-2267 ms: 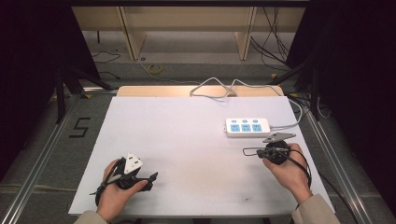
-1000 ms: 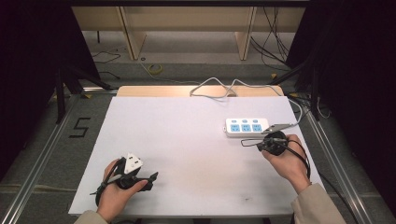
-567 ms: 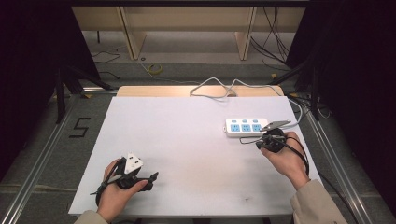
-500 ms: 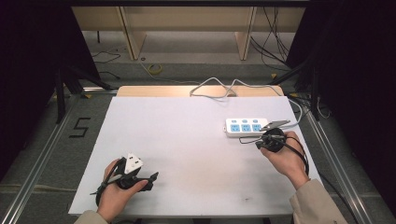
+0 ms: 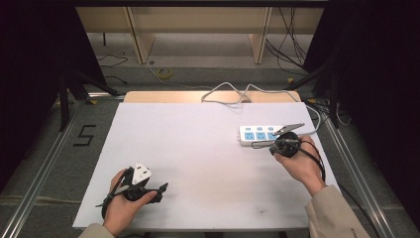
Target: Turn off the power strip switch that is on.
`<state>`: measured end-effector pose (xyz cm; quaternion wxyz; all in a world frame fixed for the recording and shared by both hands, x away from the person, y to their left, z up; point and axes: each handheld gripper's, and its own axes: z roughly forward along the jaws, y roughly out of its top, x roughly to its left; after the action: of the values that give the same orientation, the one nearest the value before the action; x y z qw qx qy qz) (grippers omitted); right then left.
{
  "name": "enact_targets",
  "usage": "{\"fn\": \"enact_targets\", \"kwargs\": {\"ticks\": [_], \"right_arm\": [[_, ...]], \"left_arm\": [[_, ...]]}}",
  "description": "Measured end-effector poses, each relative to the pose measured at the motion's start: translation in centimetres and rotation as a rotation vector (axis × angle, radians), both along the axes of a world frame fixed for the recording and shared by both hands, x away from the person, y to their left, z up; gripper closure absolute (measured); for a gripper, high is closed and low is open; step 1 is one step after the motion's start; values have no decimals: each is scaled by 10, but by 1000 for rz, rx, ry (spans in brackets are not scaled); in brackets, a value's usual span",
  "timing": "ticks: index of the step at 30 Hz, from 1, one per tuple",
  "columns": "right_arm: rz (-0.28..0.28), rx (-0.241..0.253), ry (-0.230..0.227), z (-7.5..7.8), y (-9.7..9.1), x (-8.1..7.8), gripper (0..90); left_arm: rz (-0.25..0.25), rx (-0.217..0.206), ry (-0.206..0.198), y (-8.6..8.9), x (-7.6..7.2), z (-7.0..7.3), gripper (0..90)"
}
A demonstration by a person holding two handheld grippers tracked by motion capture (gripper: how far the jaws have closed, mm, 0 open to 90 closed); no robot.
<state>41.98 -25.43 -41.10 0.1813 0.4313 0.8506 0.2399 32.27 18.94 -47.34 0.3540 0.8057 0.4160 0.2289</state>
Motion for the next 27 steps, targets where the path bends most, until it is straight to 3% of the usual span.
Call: {"fn": "enact_targets", "kwargs": {"ticks": [27], "right_arm": [[-5,-9,6,9,5,19,900]], "left_arm": [[-1,1,-2,0,0,0,164]]}}
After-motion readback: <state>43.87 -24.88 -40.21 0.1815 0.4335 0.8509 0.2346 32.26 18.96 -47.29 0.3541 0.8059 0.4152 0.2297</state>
